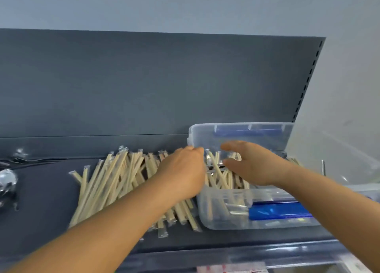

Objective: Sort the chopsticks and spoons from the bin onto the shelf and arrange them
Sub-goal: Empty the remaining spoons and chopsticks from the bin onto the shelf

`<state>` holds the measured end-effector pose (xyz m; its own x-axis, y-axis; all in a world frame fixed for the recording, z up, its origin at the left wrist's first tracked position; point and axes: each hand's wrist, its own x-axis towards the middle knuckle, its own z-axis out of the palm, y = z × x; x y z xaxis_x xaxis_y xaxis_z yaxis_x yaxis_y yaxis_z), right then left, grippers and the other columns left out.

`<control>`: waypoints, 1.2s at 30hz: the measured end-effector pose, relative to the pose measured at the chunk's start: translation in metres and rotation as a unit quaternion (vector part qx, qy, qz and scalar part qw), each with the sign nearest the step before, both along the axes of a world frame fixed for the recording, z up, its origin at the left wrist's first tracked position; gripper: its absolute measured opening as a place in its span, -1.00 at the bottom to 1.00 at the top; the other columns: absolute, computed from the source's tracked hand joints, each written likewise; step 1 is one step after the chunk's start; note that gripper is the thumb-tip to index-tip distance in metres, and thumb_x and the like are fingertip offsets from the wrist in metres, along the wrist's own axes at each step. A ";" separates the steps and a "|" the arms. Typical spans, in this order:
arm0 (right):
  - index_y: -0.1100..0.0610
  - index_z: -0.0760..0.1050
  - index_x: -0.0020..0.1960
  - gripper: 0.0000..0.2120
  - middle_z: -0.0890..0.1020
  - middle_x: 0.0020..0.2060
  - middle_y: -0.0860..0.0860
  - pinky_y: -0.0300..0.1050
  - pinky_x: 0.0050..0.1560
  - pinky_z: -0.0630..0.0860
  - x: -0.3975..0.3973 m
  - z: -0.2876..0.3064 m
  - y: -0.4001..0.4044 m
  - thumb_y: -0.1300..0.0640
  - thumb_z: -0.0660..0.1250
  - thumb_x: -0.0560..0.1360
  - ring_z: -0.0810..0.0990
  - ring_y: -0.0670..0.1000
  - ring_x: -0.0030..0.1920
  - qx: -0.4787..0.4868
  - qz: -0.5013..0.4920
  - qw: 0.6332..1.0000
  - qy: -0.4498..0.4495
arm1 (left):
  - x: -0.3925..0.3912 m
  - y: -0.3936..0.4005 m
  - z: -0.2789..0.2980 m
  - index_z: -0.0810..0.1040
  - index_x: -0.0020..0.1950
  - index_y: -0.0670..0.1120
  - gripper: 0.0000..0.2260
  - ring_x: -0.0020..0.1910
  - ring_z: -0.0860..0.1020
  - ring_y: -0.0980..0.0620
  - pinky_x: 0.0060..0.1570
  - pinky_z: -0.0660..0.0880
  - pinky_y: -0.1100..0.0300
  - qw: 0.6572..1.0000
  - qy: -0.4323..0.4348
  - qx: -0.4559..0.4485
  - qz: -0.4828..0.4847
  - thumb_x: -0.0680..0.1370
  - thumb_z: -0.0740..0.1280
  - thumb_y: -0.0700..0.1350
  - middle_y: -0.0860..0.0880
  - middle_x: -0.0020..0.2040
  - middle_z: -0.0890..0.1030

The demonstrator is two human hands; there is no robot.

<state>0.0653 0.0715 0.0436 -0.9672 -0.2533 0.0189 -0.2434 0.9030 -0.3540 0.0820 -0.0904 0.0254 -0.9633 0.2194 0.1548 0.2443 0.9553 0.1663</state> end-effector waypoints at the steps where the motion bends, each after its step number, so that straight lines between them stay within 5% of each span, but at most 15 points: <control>1: 0.01 0.40 0.34 -0.66 0.49 0.29 -0.02 -0.05 0.28 0.40 -0.006 -0.001 0.015 0.04 0.19 0.56 0.50 0.06 0.23 0.004 0.001 1.000 -0.002 | -0.005 0.013 0.000 0.33 0.39 -0.05 -0.64 0.31 0.38 -0.10 0.21 0.38 0.05 1.000 0.002 -0.005 0.004 0.61 0.15 0.00 -0.06 0.33 0.41; 6: -0.05 0.33 0.40 -0.60 0.43 0.36 -0.08 -0.10 0.31 0.35 -0.037 -0.012 0.074 0.00 0.19 0.57 0.43 0.00 0.31 0.018 0.026 0.999 -0.034 | -0.029 0.058 0.002 0.39 0.31 -0.05 -0.69 0.27 0.37 -0.06 0.08 0.37 0.09 0.999 -0.007 -0.035 0.025 0.61 0.14 0.04 -0.04 0.24 0.45; 9: -0.06 0.33 0.39 -0.60 0.45 0.34 -0.07 -0.05 0.30 0.39 -0.051 -0.019 0.093 -0.03 0.21 0.56 0.45 0.01 0.28 0.026 0.040 0.997 -0.053 | -0.045 0.074 -0.002 0.43 0.23 -0.07 -0.72 0.09 0.48 -0.06 -0.10 0.38 0.13 0.997 -0.057 -0.042 0.036 0.60 0.16 0.04 -0.05 0.14 0.51; 13: 0.00 0.27 0.44 -0.55 0.39 0.39 -0.05 -0.08 0.35 0.32 -0.066 -0.026 0.107 -0.01 0.19 0.57 0.39 0.02 0.35 0.059 0.056 0.994 -0.078 | -0.063 0.087 -0.012 0.41 0.30 -0.11 -0.67 -0.04 0.50 -0.05 -0.11 0.45 0.11 0.985 -0.144 -0.086 0.038 0.59 0.19 0.02 -0.06 0.08 0.55; 20: 0.06 0.24 0.45 -0.51 0.38 0.39 -0.01 -0.08 0.34 0.35 -0.085 -0.037 0.116 -0.01 0.22 0.56 0.40 0.04 0.33 0.117 0.074 0.983 -0.122 | -0.082 0.101 -0.032 0.01 0.53 -0.16 -0.38 -0.17 0.49 0.00 -0.29 0.38 0.19 0.932 -0.308 -0.190 0.014 0.61 0.17 0.09 -0.09 -0.05 0.50; 26: 0.07 0.25 0.46 -0.45 0.39 0.39 -0.01 -0.11 0.31 0.39 -0.098 -0.044 0.122 0.03 0.32 0.52 0.41 0.02 0.33 0.145 0.083 0.973 -0.156 | -0.107 0.112 -0.039 0.15 0.48 -0.11 -0.48 -0.16 0.46 -0.02 -0.31 0.38 0.17 0.950 -0.261 -0.164 -0.057 0.60 0.22 0.02 -0.08 -0.04 0.45; 29: 0.03 0.23 0.47 -0.43 0.39 0.38 -0.04 -0.14 0.30 0.35 -0.101 -0.045 0.129 0.04 0.34 0.51 0.39 0.00 0.33 0.150 0.086 0.970 -0.171 | -0.122 0.114 -0.042 0.30 0.36 -0.11 -0.63 0.12 0.43 -0.13 -0.06 0.41 0.07 0.960 -0.189 -0.197 -0.062 0.59 0.22 -0.02 -0.13 0.24 0.33; 32: 0.00 0.22 0.47 -0.38 0.38 0.38 -0.05 -0.11 0.32 0.38 -0.107 -0.046 0.143 0.06 0.37 0.48 0.40 -0.01 0.32 0.169 0.085 0.966 -0.177 | -0.137 0.119 -0.050 0.41 0.28 -0.15 -0.68 0.33 0.28 -0.13 0.01 0.34 0.07 0.948 -0.185 -0.245 -0.086 0.61 0.19 0.00 -0.10 0.31 0.26; 36: -0.08 0.20 0.47 -0.32 0.32 0.42 -0.06 -0.10 0.32 0.36 -0.118 -0.047 0.168 0.12 0.42 0.44 0.37 0.00 0.36 0.192 0.100 0.957 -0.194 | -0.149 0.130 -0.065 0.47 0.23 -0.15 -0.77 0.22 0.35 -0.11 -0.05 0.33 0.10 0.946 -0.145 -0.274 -0.091 0.57 0.29 -0.18 -0.10 0.22 0.36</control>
<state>-0.0522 0.2400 -0.0035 -0.8141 -0.3493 -0.4640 -0.3415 0.9341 -0.1039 -0.0668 0.0397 -0.0401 -0.8861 0.3575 -0.2948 0.4337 0.8639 -0.2561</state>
